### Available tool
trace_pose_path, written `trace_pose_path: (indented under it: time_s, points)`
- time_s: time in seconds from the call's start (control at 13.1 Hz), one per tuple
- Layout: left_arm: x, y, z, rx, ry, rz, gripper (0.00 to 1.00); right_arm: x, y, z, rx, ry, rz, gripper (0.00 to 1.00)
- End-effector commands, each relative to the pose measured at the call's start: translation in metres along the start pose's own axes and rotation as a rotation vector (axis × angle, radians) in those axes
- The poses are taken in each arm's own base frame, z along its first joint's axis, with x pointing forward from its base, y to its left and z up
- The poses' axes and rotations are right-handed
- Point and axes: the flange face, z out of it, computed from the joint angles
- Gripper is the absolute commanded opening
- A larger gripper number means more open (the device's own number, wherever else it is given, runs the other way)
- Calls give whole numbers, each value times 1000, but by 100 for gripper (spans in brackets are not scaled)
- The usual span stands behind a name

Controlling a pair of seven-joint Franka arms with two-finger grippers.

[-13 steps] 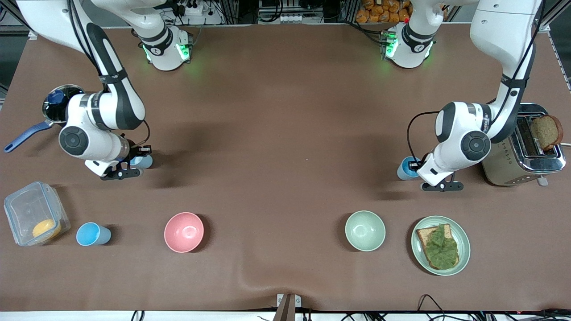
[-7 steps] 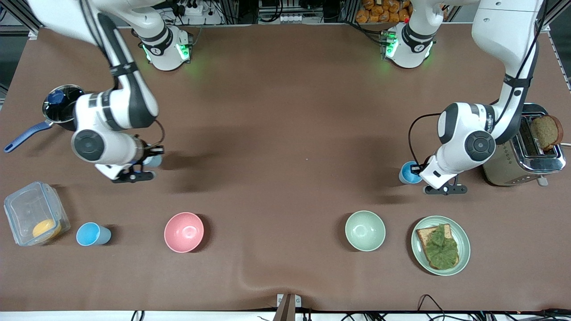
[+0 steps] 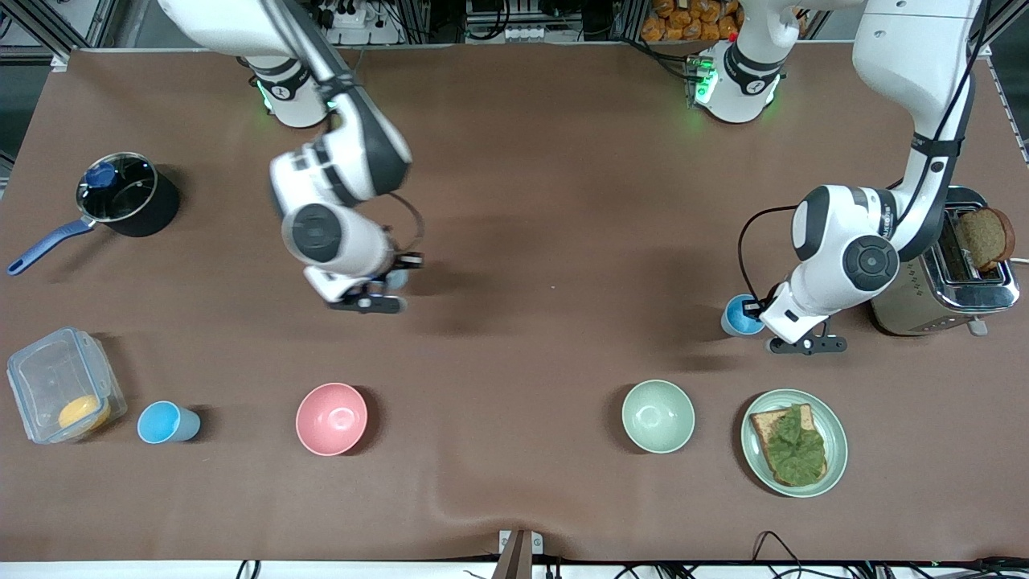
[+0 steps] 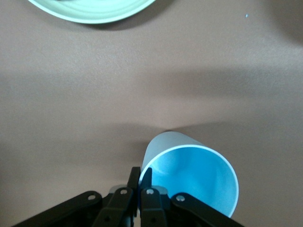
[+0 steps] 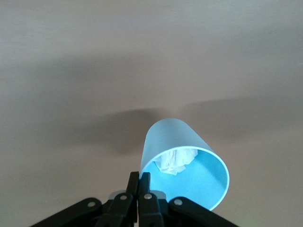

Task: Stack blue cups with both arms
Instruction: 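Set the right cup mid-table while the left gripper lifts its cup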

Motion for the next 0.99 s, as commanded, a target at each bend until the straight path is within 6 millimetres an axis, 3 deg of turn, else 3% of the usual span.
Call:
trace_pose_path:
  time_s: [0.0, 0.23, 0.38, 0.46, 0.53, 0.61, 0.69, 0.76, 0.92]
  points:
    - [4, 1, -27, -9, 3, -18, 0, 8, -60, 25, 23, 29, 78, 0]
    - [17, 0, -62, -10, -36, -25, 0, 2, -91, 51, 41, 27, 122, 0]
    - [22, 4, -84, -15, -47, -27, 0, 1, -99, 55, 90, 28, 135, 0]
    - [25, 6, -96, -23, -61, -30, 0, 1, -99, 55, 96, 25, 139, 13]
    - [27, 9, -108, -40, -70, -35, 0, 2, -98, 52, 96, 26, 137, 99]
    - [29, 15, -120, -63, -70, -35, 0, -2, -101, 43, 101, 32, 127, 100]
    - [30, 20, -130, -71, -67, -29, 0, 4, -98, 21, 120, 43, 131, 100]
    - [31, 25, -137, -74, -63, -21, 0, 5, -90, 3, 105, 17, 136, 100]
    - [27, 53, -148, -125, -70, -34, 0, 15, -62, -43, 87, -19, 151, 100]
